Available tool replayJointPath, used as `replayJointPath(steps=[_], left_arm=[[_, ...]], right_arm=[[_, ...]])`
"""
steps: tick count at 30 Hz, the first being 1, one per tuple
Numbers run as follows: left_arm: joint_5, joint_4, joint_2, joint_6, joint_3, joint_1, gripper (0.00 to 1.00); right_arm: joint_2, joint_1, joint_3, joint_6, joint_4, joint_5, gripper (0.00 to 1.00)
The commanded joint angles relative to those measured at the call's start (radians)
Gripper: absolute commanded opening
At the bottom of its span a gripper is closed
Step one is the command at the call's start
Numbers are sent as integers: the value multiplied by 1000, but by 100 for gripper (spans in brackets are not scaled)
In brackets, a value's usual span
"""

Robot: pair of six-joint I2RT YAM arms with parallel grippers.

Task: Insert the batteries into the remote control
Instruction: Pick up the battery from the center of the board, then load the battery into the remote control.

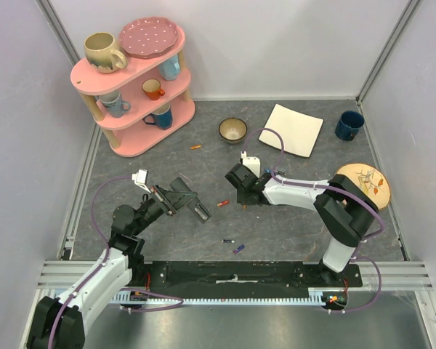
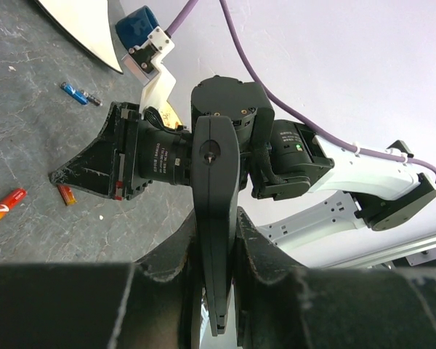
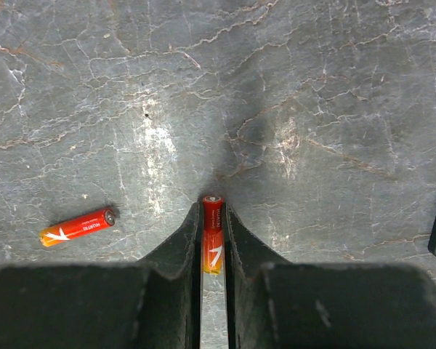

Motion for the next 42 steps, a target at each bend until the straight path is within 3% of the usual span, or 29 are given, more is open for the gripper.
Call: replayJointPath(steps=[1,7,20,29,38,42], left_arm=[[-27,26,1,16,-135,-5,2],[-27,26,28,20,-120,-6,2],[-63,122,234,31,-4,-87,2],[-67,302,471,2,95,-140,2],[-71,397,565,-3,132,-186,2],[-57,412,594,0,145,-203,2]], right_arm=[[-4,-6,-18,-25,1,-60,0],[-102,-6,-73,-88,67,-65,0],[-540,-4,-146,-328,139,-1,0],[-660,-4,-180,-476,187,-22,0],[-732,0,-163,-505,162,-190,0],[-795,49,-228,-496,272,-214,0]])
